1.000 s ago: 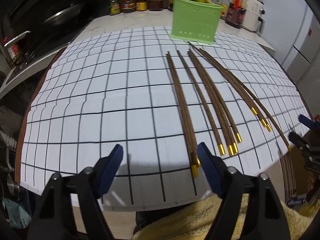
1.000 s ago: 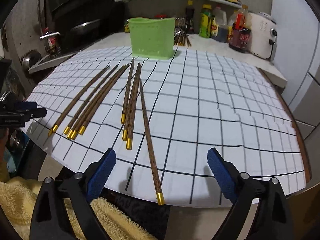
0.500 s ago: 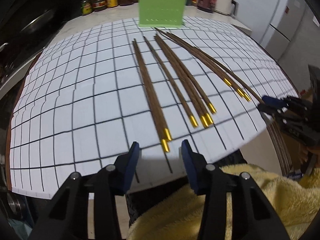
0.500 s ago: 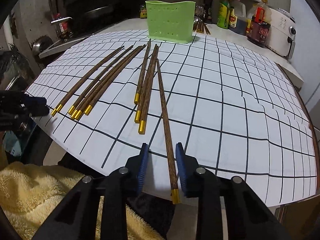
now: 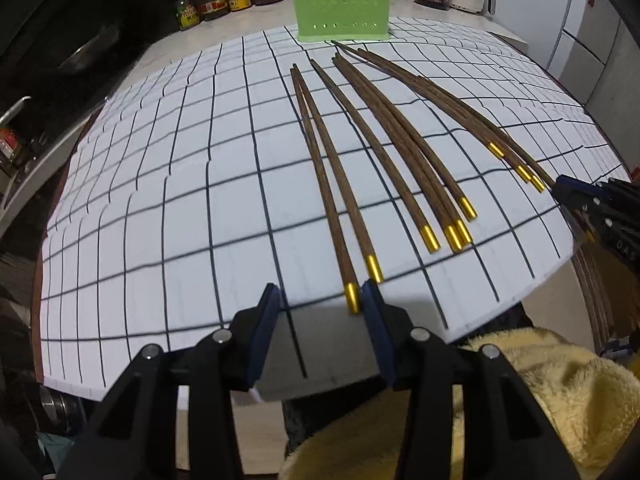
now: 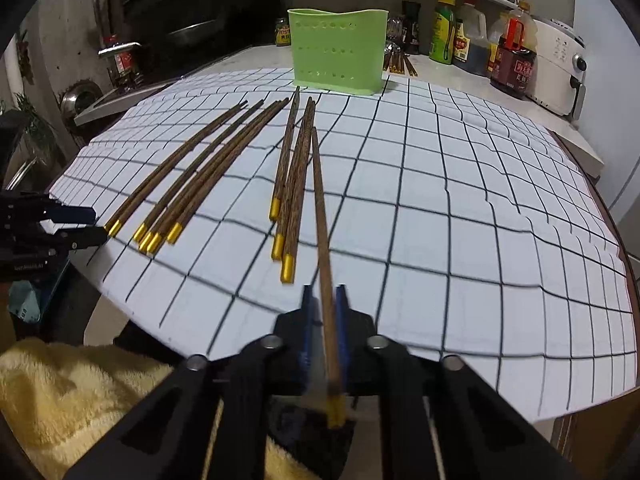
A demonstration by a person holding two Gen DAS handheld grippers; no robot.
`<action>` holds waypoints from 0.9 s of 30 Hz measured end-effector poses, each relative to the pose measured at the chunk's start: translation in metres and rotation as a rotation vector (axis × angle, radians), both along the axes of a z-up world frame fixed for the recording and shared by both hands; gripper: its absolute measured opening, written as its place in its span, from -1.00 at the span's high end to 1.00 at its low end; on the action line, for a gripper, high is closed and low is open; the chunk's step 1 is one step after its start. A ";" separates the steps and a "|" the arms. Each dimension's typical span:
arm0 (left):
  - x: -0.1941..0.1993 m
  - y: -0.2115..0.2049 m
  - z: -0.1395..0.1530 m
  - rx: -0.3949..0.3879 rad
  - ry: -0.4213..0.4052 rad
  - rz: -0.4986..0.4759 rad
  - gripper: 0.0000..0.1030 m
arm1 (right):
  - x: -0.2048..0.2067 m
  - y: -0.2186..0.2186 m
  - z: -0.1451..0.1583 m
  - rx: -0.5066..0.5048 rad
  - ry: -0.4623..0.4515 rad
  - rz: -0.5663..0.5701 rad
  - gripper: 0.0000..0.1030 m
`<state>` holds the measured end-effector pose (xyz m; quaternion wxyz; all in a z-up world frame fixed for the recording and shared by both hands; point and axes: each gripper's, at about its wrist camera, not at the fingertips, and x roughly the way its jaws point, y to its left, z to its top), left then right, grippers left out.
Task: Organize utensils
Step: 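Close the left tool on one gold-tipped chopstick while the right tool grasps another, then lift the chopstick in the left tool toward the green holder while the right tool carries its own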
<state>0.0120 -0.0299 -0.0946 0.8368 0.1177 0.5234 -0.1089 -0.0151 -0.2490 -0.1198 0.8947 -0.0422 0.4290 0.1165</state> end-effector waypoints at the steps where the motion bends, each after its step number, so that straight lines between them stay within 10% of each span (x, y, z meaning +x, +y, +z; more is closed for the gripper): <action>1: 0.002 -0.001 0.000 0.003 -0.009 -0.003 0.47 | 0.005 0.001 0.000 0.001 -0.001 -0.008 0.86; 6: 0.014 -0.006 -0.001 0.006 -0.043 -0.014 0.85 | 0.032 -0.005 0.000 0.055 0.002 -0.076 0.87; 23: 0.070 0.029 -0.005 -0.096 -0.080 0.087 0.86 | 0.101 -0.023 0.000 0.010 0.000 -0.202 0.78; 27: 0.060 0.030 -0.005 -0.122 -0.081 0.080 0.11 | 0.086 -0.022 0.000 0.027 -0.009 -0.175 0.30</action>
